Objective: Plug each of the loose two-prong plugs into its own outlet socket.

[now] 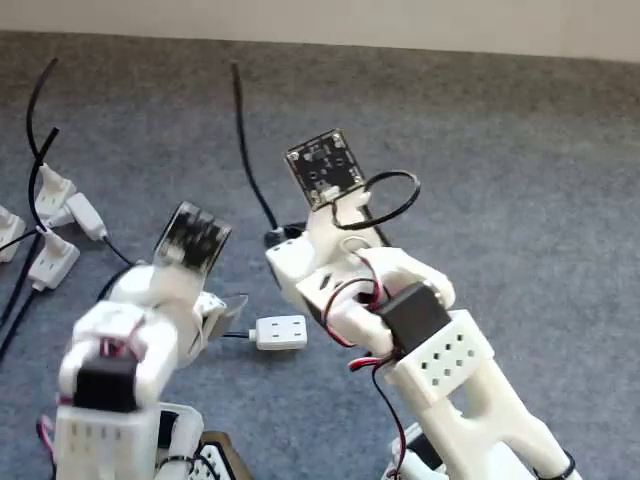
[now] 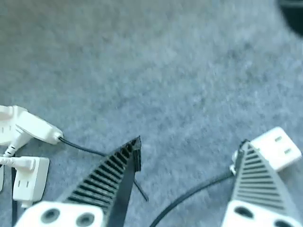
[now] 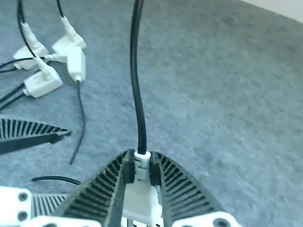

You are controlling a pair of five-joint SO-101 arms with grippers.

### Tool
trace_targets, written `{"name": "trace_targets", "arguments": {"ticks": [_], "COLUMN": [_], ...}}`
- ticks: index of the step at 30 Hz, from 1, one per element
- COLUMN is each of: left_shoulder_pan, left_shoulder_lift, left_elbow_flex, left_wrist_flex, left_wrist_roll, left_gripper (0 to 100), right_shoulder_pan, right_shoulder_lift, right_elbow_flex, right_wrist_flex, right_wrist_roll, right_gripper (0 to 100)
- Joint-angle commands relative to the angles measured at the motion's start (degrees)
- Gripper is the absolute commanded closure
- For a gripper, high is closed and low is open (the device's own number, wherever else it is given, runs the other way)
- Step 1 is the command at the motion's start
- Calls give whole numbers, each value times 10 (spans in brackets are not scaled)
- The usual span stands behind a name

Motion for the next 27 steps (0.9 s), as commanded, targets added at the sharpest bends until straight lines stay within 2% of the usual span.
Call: {"name": "trace_targets", "arguments": {"ticks": [1, 7, 14, 20, 23, 27], "left_shoulder_pan": [-2, 4, 5, 4, 3, 3], "left_shoulder_lift": [-127, -211, -211, -210, -210, -210], "left_elbow_flex": [68, 145, 143, 143, 127, 102], "left_wrist_flex": [-26, -38, -38, -46, -43, -13], "left_wrist_roll": [51, 64, 66, 66, 66, 66], "left_gripper": [625, 593, 595, 596, 596, 596], "right_shoulder_pan": [-32, -84, -87, -87, -80, -30], "right_shoulder_lift": [-3, -3, -3, -3, -2, 2], "right_elbow_flex": [8, 45, 116, 123, 123, 141], "right_wrist_flex": [-25, -38, -94, -95, -97, -131], "right_wrist_roll": [-9, -27, -28, -28, -25, -26], "right_gripper": [993, 993, 993, 993, 993, 993]}}
